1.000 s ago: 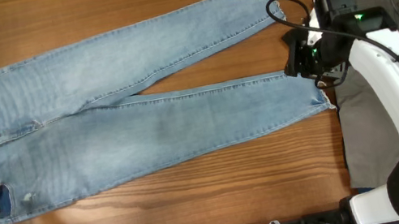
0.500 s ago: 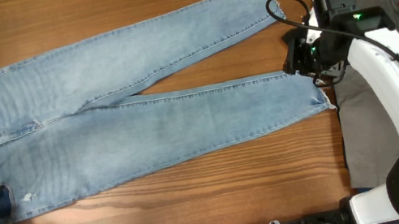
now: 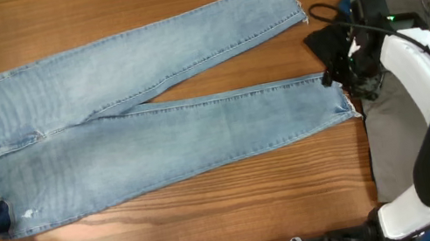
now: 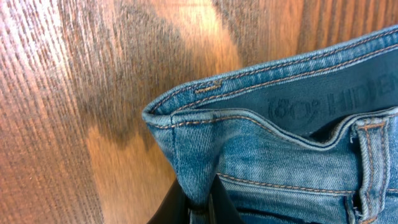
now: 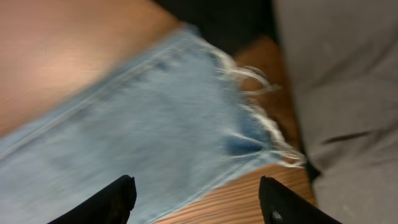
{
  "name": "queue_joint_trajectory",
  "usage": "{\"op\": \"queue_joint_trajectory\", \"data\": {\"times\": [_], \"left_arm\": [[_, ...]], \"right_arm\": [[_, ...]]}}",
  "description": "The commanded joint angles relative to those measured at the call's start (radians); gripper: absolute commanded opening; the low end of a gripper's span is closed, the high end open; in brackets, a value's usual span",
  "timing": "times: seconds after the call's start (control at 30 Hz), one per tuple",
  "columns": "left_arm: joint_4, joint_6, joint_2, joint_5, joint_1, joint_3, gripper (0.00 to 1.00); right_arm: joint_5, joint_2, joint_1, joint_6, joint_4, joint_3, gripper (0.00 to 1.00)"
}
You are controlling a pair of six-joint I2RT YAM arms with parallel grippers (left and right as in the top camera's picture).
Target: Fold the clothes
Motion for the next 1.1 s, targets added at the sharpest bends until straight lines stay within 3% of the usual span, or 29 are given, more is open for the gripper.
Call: {"op": "queue_joint_trajectory", "data": {"times": [0.0, 0.3, 0.4, 0.5, 0.57, 0.63, 0.8, 0.93, 1.07], "left_arm": [[-0.048, 0.002, 0.033, -0.043, 0.01, 0.024, 0.04], [-0.122, -0.002, 0.001, 0.021, 0.01, 0.081, 0.04], [-0.122, -0.002, -0.023, 0.074, 0.01, 0.087, 0.04], [-0.123, -0.001, -0.064, 0.089, 0.008, 0.089, 0.04], [-0.129, -0.002, -0.1, 0.089, 0.008, 0.089, 0.04], [-0.138, -0.002, -0.135, 0.089, 0.008, 0.089, 0.04], [-0.22, -0.034, -0.273, 0.078, 0.008, 0.108, 0.04], [-0.361, -0.104, -0.375, -0.049, 0.009, 0.19, 0.04], [-0.449, -0.107, -0.444, -0.072, 0.008, 0.281, 0.04]], "right_arm": [[-0.038, 0.077, -0.026, 0.014, -0.004, -0.032, 0.64], [-0.024, 0.199, -0.026, 0.024, 0.045, -0.093, 0.64], [-0.026, 0.212, -0.028, 0.054, 0.092, -0.15, 0.57], [-0.027, 0.211, -0.028, 0.055, 0.128, -0.162, 0.34], [-0.039, 0.2, -0.028, 0.03, 0.128, -0.138, 0.13], [-0.069, 0.177, -0.028, -0.029, 0.104, -0.103, 0.04], [-0.061, 0.003, -0.028, -0.064, -0.039, 0.023, 0.04], [-0.002, -0.19, -0.028, -0.059, -0.158, 0.135, 0.04], [0.031, -0.35, -0.028, -0.029, -0.255, 0.244, 0.04]]}}
